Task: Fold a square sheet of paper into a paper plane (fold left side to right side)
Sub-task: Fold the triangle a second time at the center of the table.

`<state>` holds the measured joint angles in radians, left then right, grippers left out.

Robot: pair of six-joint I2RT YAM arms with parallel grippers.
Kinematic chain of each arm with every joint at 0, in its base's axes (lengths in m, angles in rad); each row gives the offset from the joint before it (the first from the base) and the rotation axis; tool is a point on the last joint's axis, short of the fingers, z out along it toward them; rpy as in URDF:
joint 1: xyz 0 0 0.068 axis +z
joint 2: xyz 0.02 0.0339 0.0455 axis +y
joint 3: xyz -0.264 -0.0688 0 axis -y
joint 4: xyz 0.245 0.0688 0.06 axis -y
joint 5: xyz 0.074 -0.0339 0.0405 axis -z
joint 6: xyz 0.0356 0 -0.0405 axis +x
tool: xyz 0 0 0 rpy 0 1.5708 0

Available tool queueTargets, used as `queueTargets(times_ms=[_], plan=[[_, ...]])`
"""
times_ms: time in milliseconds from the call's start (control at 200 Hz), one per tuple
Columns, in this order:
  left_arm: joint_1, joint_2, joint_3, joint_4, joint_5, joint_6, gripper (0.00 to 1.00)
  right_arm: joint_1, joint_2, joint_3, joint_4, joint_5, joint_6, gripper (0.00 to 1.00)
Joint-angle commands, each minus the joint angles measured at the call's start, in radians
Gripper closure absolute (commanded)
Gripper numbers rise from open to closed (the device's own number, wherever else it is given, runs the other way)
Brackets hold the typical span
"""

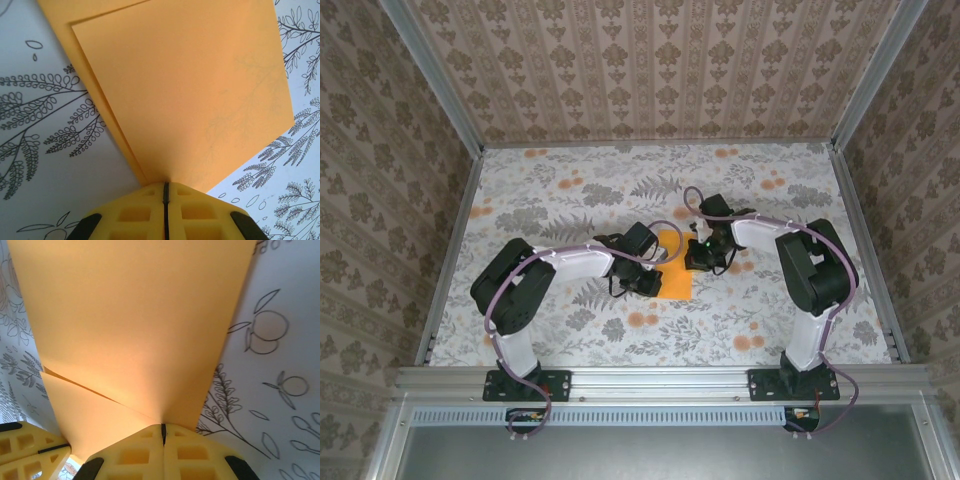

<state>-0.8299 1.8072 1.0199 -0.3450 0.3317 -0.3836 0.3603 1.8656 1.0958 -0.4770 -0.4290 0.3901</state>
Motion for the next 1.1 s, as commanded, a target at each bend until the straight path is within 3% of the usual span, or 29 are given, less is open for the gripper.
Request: queueTargets(times_ms=[0,190,385,590,865,1095], plan=[[0.000,0.054,-0.026,-0.095,-0.080,0.025,0.92,-0.036,0.017,0.021,-0.055,0.080,-0.043,0.99],[-0.003,0.044,-0.021,-0.088,-0.083,0.027,0.92,-0.047,-0.078,0.007,-0.043,0.074,-0.042,0.98],[-0.003,0.041,-0.017,-0.089,-0.090,0.031,0.92,-0.016,-0.209,-0.073,0.029,-0.047,0.021,0.99],[-0.005,0.030,-0.021,-0.086,-0.092,0.031,0.92,0.062,-0.108,-0.114,0.176,-0.177,0.129,0.99],[-0.007,0.026,-0.019,-0.082,-0.092,0.032,0.92,0.071,-0.032,-0.075,0.195,-0.139,0.144,0.99],[-0.004,0.004,-0.011,-0.082,-0.086,0.031,0.91,0.071,0.013,-0.048,0.083,-0.068,0.106,0.99]])
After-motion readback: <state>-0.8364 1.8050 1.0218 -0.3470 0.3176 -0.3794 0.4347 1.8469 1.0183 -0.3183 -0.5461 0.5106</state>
